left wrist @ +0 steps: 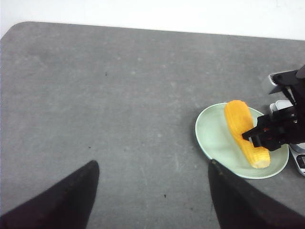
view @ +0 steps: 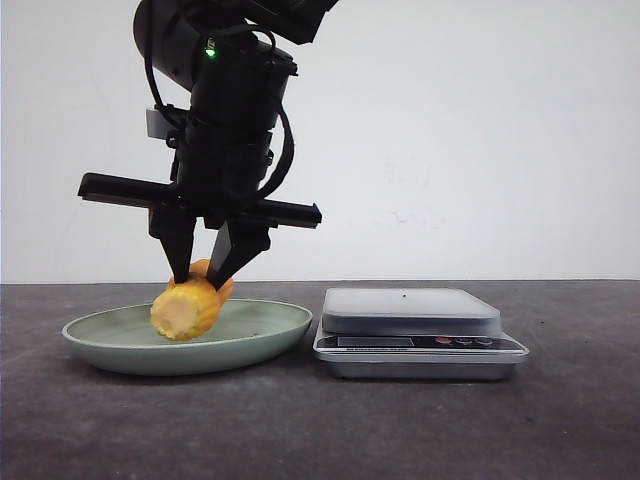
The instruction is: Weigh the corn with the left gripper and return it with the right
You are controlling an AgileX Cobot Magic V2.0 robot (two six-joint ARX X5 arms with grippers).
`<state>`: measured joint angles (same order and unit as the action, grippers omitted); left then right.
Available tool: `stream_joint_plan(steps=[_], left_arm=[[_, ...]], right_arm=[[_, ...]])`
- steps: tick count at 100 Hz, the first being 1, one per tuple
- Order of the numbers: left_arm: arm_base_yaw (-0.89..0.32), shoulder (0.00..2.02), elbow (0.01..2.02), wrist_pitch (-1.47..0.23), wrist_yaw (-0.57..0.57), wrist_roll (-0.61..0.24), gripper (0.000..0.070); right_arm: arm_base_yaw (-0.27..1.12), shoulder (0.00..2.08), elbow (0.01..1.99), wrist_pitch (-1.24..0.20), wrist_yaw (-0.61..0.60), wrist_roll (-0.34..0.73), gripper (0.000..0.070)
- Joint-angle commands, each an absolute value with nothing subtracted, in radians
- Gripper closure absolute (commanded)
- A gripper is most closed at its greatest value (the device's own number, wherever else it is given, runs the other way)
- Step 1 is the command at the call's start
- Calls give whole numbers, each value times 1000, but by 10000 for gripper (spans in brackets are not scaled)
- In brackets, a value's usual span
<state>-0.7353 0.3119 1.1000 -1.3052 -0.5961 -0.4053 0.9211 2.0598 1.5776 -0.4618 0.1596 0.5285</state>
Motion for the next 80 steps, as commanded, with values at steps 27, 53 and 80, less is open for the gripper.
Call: stream_joint_plan(steps=[27,53,80], left_arm=[[-742,311,1111,-1296,-594,-409,264],[-742,311,1111,-1293,-594,-409,264],[-742,311,1111,-1277,-594,-409,265]], right_arm=[[928,2075,1600,-451,167,511,68],[841,1885,1603,-514,185,406,85],[635,1605,1603,-701,233,247,88]])
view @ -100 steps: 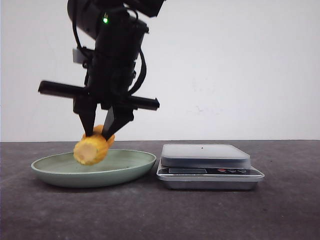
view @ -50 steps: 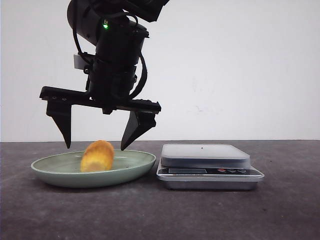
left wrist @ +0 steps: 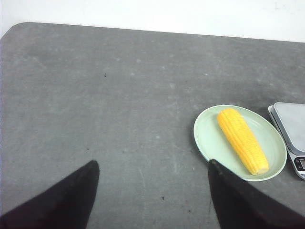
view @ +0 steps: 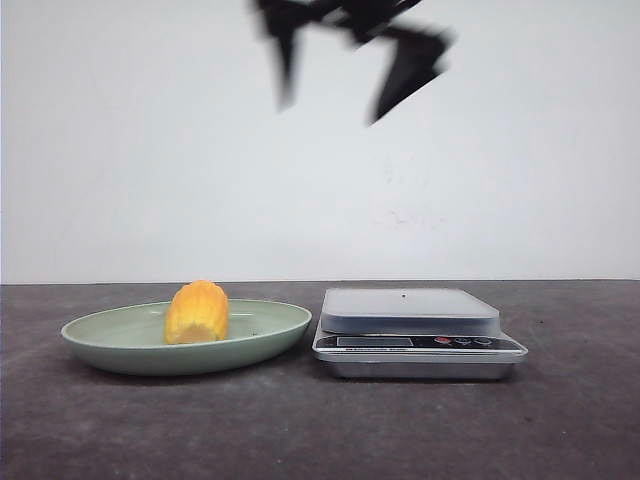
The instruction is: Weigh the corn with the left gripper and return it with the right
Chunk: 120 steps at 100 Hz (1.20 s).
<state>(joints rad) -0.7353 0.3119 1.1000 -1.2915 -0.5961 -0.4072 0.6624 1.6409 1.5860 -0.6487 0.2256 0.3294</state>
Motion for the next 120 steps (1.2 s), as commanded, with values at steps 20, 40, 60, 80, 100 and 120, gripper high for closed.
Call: stream_joint_plan(steps=[20,40,60,80,100,120], left_arm=[[-742,311,1110,-1245,-594,-406,265],[-742,311,1110,-1233,-594,-404,265],[-742,311,1109,-1230,-594,-406,265],[-742,311,1097,-1198,-569,-409,264],[-742,311,1043,-1166,-567,-409,265],[-742,311,951,-1068,-546,-407,313]], right_arm=[[448,1369,1603,-880,237,167,161],[305,1087,1603,-996,237,144,160],[287,830,1597,-1142,216,162,159],[287,631,1523,-1258,94,234,154],[284,434,1348,-1267,40,262,155],[279,289,1157,-1188,41,265,398]])
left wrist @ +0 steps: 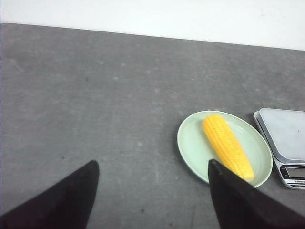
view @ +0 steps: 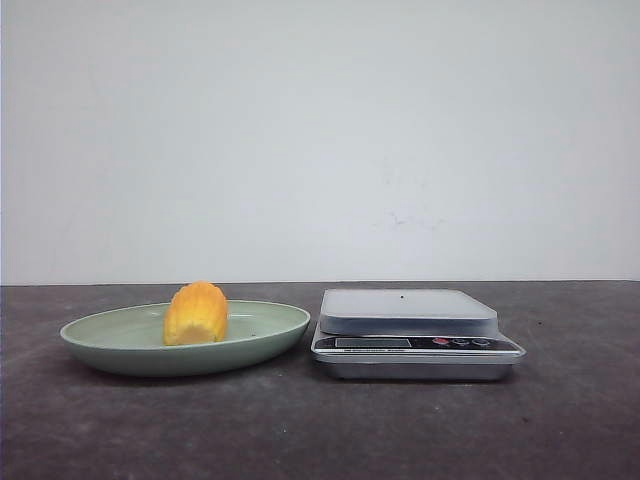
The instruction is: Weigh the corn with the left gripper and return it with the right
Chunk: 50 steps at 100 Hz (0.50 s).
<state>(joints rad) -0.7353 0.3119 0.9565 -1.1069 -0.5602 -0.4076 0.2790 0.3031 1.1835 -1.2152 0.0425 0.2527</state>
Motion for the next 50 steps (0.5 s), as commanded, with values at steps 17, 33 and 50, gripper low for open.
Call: stream_joint_plan(steps=[17,33,50], left_arm=[[-742,311,918,-987,-536,-379,693],[-742,312,919,-938,-514,-372,691],[-742,312,919,-953,-514,-376,683]], right_arm=[[279,258,1058,-1122,43,270,693],[279,258,1011,-1070,41,284,693],[279,258,1010,-1078,46,288,693]])
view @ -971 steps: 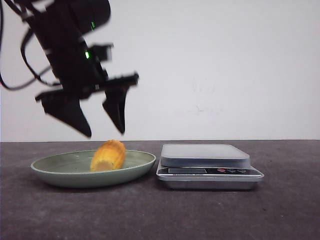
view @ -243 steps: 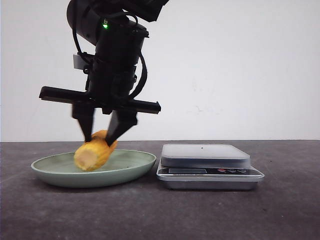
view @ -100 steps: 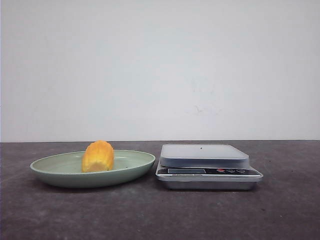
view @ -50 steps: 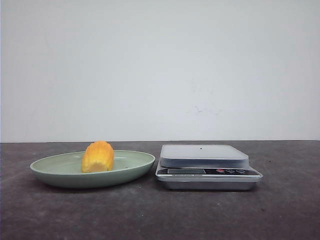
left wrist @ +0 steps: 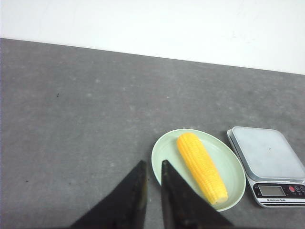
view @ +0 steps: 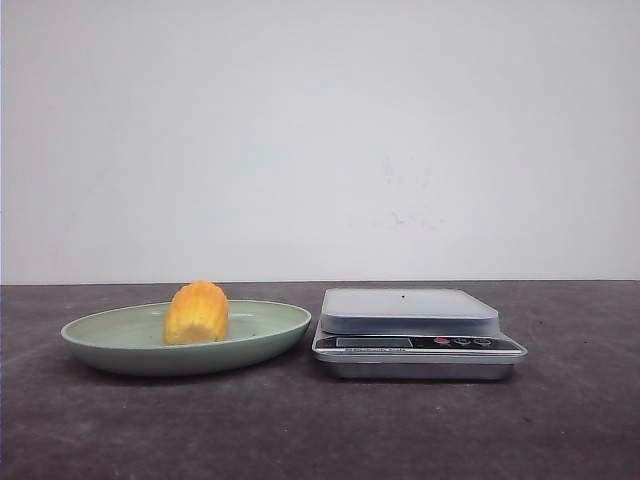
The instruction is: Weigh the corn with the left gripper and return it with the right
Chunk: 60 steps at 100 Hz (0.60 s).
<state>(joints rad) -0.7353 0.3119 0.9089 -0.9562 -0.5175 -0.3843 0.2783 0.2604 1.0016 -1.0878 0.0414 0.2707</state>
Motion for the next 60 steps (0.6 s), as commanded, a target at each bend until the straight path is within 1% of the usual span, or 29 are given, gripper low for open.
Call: stream_joint_plan(steps=[1,60], left_arm=[[-742,312,919,-954,-514,-375,683],[-742,311,919,-949,-515,-375,683]], right_arm=[[279,258,1010,-1077,46,288,693],[279,258,1010,-1077,52,288,693]])
